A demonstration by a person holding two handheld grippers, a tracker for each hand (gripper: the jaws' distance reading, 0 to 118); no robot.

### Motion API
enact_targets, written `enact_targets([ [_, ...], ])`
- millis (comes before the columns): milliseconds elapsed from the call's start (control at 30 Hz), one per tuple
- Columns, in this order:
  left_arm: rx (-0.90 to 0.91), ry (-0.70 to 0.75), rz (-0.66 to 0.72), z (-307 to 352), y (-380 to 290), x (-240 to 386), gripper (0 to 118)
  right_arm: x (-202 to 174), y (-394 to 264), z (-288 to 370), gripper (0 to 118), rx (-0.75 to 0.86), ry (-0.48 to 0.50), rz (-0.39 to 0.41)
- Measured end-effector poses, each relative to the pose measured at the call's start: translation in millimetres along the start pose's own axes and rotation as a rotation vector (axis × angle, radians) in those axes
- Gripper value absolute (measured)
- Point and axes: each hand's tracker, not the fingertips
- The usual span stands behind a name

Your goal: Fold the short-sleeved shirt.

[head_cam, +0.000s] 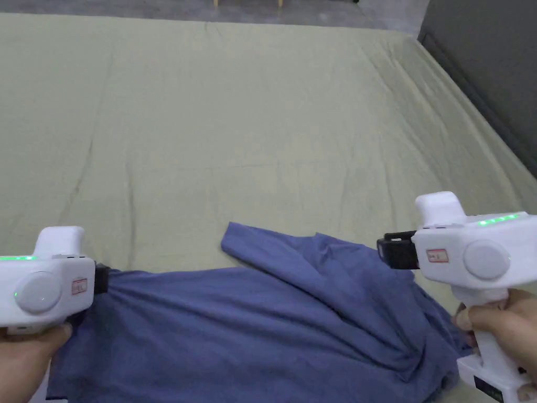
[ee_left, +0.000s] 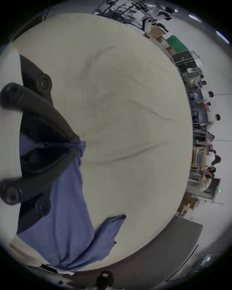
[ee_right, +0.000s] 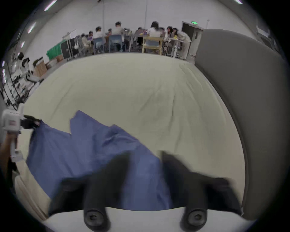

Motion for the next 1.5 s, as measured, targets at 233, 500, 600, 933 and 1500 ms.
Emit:
enact_targets([
  [233, 0.072, 0.002, 0.007, 33, -8, 7, 1, 7, 17, -76, 118, -0.206, 0.054, -0.014],
  [500, 0.049, 0.026, 0.042, 27, -19, 0, 1, -13, 0, -74, 72, -0.229, 0.067, 0.001],
  [600, 0.041, 0.032, 0.07, 25, -25, 0, 1, -31, -5, -55, 8, -0.176, 0.007, 0.081],
  [933, 0.205, 0.007, 0.241, 102, -4, -24, 1, -8, 14, 114, 7, 0.287, -0.026, -0.044],
  [1500, 0.644, 0.063, 0.202, 287, 209, -68, 1, 21, 205, 300, 7, 0.616, -0.215, 0.033],
])
